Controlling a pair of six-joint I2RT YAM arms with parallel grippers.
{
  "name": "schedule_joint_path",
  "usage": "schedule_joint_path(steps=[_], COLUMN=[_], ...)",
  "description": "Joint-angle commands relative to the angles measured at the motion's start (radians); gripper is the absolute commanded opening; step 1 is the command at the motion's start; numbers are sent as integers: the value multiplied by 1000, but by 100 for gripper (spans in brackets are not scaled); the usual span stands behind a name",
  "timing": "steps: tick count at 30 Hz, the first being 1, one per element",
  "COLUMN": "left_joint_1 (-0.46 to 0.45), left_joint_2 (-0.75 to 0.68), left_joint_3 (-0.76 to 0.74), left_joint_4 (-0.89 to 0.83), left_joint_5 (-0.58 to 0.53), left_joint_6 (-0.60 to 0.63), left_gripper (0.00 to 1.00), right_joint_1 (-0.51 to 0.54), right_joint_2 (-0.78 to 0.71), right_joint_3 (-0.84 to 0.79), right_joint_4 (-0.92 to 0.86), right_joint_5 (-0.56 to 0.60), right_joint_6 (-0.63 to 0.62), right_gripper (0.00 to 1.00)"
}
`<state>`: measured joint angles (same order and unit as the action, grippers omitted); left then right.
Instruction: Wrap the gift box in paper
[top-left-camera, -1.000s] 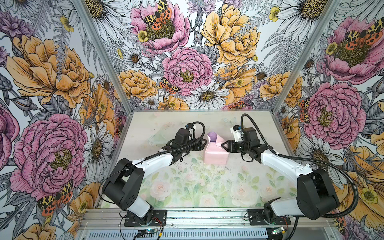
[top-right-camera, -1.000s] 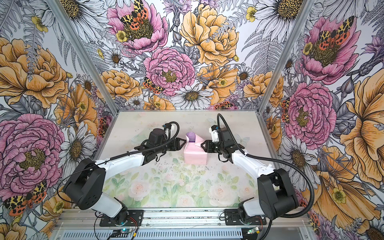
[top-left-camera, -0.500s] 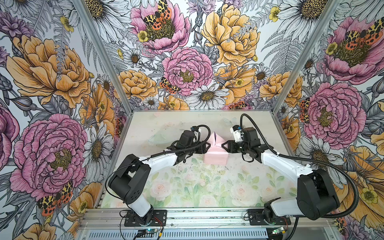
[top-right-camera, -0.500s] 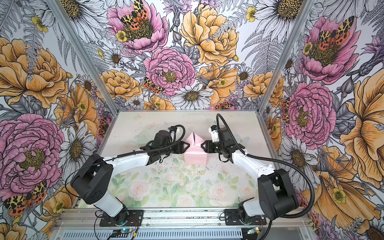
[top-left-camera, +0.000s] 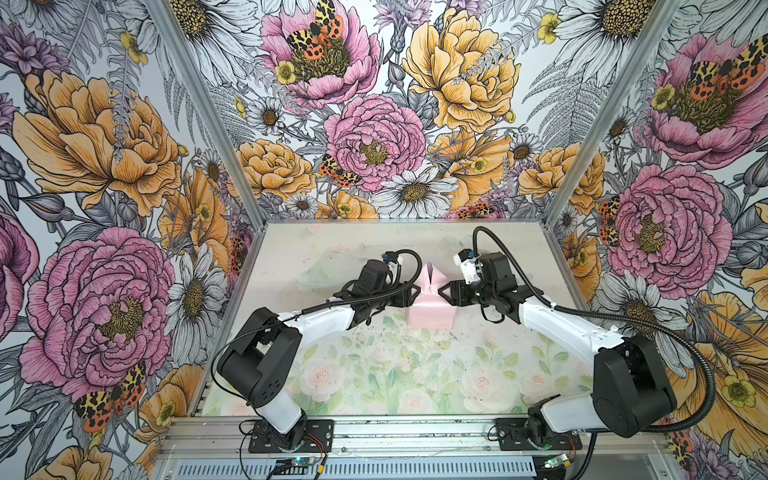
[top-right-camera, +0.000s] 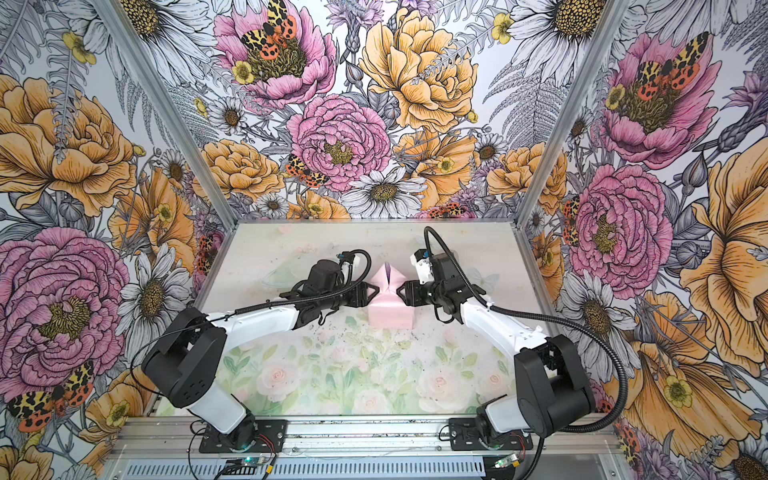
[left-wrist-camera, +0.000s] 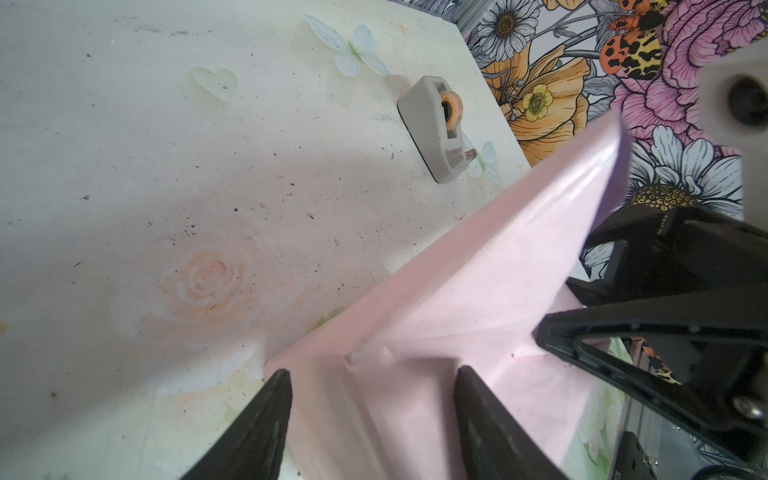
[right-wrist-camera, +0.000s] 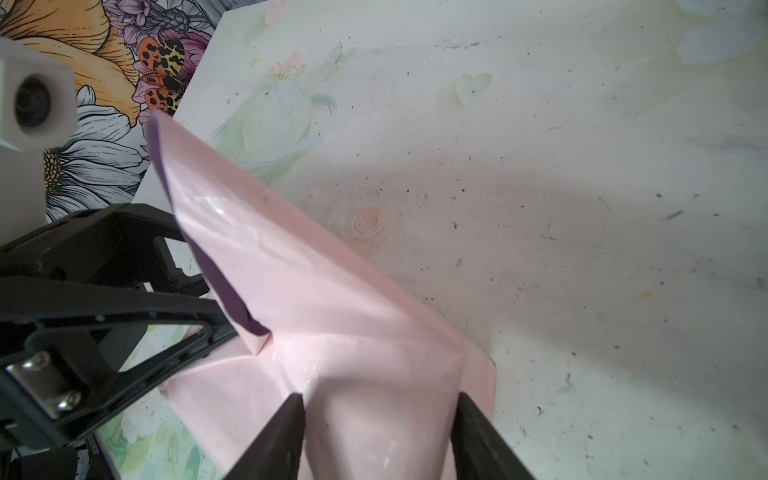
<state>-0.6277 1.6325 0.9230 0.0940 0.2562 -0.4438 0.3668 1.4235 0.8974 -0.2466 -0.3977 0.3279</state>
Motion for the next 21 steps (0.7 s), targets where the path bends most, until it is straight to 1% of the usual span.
schedule_joint_path(steps=[1,9,14,16,18,21], left_joint_1=[3,1,8,30,55,69], left_joint_2=[26,42,29,25,29,45], left_joint_3=[16,28,33,29,37,78], left_joint_4=[-54,-68,-58,-8,29,23], left_joint_5=[16,14,30,64,126,207], left_joint_6=[28,33,37,39,45,102], left_gripper=[63,63,63,63,63,63], right_joint_1=[17,29,32,29,29,29], right_joint_2=[23,64,50,48,49,55], right_joint_3=[39,48,25,14,9,6], right_joint_4=[81,170,165,153,145,141], right_joint_5=[-23,-40,16,17,10,2], right_joint_6=[-31,-42,-55,-65,-68,-73], right_gripper=[60,66,65,65,65,65])
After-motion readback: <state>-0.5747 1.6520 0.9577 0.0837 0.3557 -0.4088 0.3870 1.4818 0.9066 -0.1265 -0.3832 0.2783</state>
